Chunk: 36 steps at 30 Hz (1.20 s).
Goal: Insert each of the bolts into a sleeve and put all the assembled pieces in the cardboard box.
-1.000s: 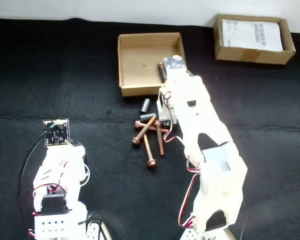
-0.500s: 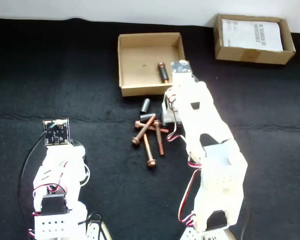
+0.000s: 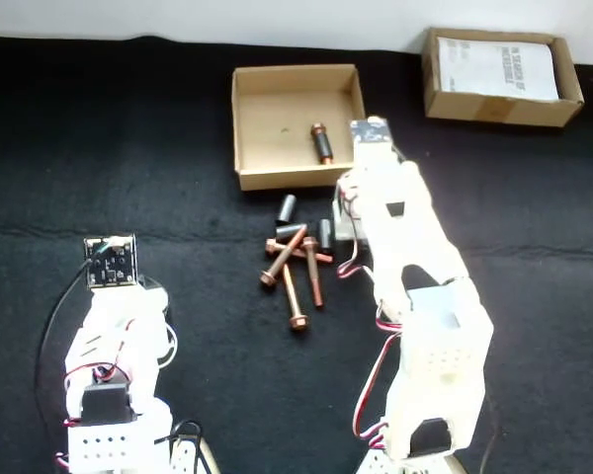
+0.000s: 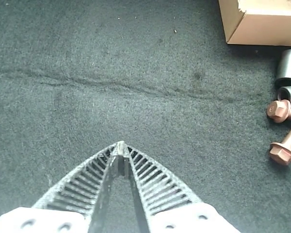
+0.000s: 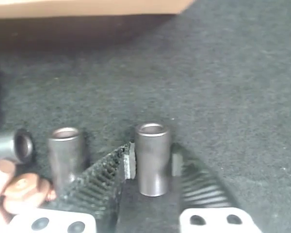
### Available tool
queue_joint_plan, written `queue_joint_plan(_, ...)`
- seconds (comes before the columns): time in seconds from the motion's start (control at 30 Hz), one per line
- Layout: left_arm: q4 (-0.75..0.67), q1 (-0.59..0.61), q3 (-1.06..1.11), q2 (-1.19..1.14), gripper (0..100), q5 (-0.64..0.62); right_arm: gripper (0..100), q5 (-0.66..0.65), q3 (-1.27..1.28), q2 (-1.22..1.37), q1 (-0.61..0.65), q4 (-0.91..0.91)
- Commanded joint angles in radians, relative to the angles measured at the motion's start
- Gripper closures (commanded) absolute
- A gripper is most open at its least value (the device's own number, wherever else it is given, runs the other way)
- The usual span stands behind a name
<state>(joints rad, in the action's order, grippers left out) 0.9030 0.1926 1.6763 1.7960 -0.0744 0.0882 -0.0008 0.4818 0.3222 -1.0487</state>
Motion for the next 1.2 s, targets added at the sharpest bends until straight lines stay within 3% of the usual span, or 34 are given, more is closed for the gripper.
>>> queue_joint_plan(0.0, -0.018, 0.012, 0.021, -0.004, 99, 0.005, 98.5, -0.003, -0.008, 0.005, 0.028, 0.005)
queue_joint_plan(0.23, -0.018, 0.012, 0.021, -0.004, 99, 0.005, 99.2, 0.000, -0.039, -0.085, 0.024, -0.082)
queue_joint_plan(0.53, -0.008, 0.008, 0.021, -0.004, 99, -0.002, 99.2, -0.003, -0.102, -0.392, 0.018, -0.274)
queue_joint_plan(0.67, 0.143, 0.012, 0.021, 0.005, 99, -0.002, 99.2, -0.003, -0.096, -0.550, -0.016, -0.381)
queue_joint_plan(0.8, 0.175, 0.054, -0.005, 0.005, 99, -0.005, 99.2, -0.003, -0.093, -0.673, -0.073, -0.509)
queue_joint_plan(0.87, 0.172, 0.081, -0.048, 0.005, 99, -0.021, 99.2, -0.003, -0.093, -0.717, -0.091, -0.590)
queue_joint_plan(1.03, 0.278, 0.117, -0.280, 0.004, 99, -0.212, 99.2, 0.002, -0.036, -0.808, -0.102, -0.713)
queue_joint_plan(1.17, 0.331, 0.087, -0.433, -0.002, 99, -0.187, 99.2, 0.002, 0.131, -0.928, -0.108, -0.704)
